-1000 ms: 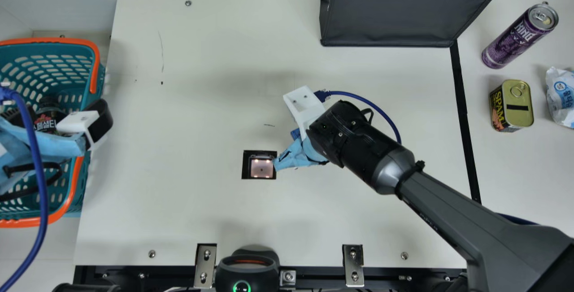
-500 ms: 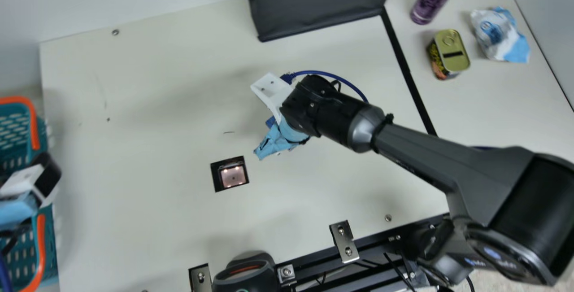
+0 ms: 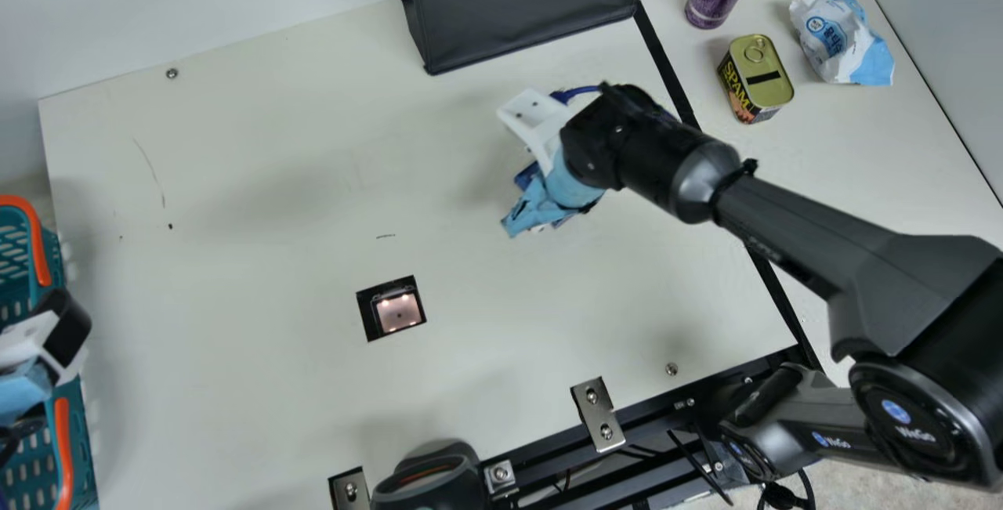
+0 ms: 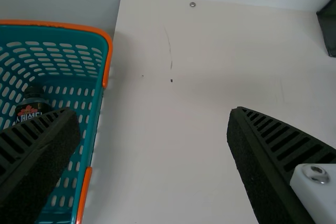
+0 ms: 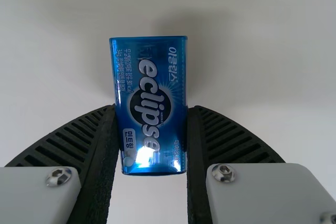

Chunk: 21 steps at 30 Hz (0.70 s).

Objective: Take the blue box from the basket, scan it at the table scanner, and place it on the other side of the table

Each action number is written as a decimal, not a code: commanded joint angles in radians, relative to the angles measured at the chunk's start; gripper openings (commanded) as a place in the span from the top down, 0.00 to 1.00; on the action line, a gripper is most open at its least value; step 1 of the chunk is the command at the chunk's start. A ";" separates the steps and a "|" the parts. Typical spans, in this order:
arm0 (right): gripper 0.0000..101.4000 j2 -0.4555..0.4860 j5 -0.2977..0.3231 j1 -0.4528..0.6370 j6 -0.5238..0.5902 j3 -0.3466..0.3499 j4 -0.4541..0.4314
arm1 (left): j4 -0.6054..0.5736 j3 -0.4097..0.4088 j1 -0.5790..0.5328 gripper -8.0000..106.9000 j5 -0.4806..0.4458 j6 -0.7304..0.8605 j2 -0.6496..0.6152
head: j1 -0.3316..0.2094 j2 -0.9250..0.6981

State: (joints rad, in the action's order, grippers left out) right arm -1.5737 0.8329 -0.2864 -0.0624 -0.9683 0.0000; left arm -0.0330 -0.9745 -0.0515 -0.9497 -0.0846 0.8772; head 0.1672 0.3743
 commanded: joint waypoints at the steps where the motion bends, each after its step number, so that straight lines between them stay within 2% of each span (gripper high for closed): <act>1: 1.00 0.010 -0.002 0.067 0.041 0.013 -0.001 | 0.000 0.000 0.000 0.15 0.000 0.000 0.000 | -0.029 0.002; 12: 1.00 0.063 -0.013 0.322 0.212 0.078 0.023 | 0.000 0.000 0.000 0.15 0.000 0.000 0.000 | -0.029 0.002; 21: 1.00 0.090 -0.008 0.541 0.349 0.102 0.060 | 0.000 0.000 0.000 0.15 0.000 0.000 0.000 | -0.029 0.002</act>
State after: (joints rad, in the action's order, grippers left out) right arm -1.4826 0.8248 0.1938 0.2615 -0.8664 0.0573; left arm -0.0330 -0.9745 -0.0515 -0.9497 -0.0846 0.8772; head 0.1672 0.3743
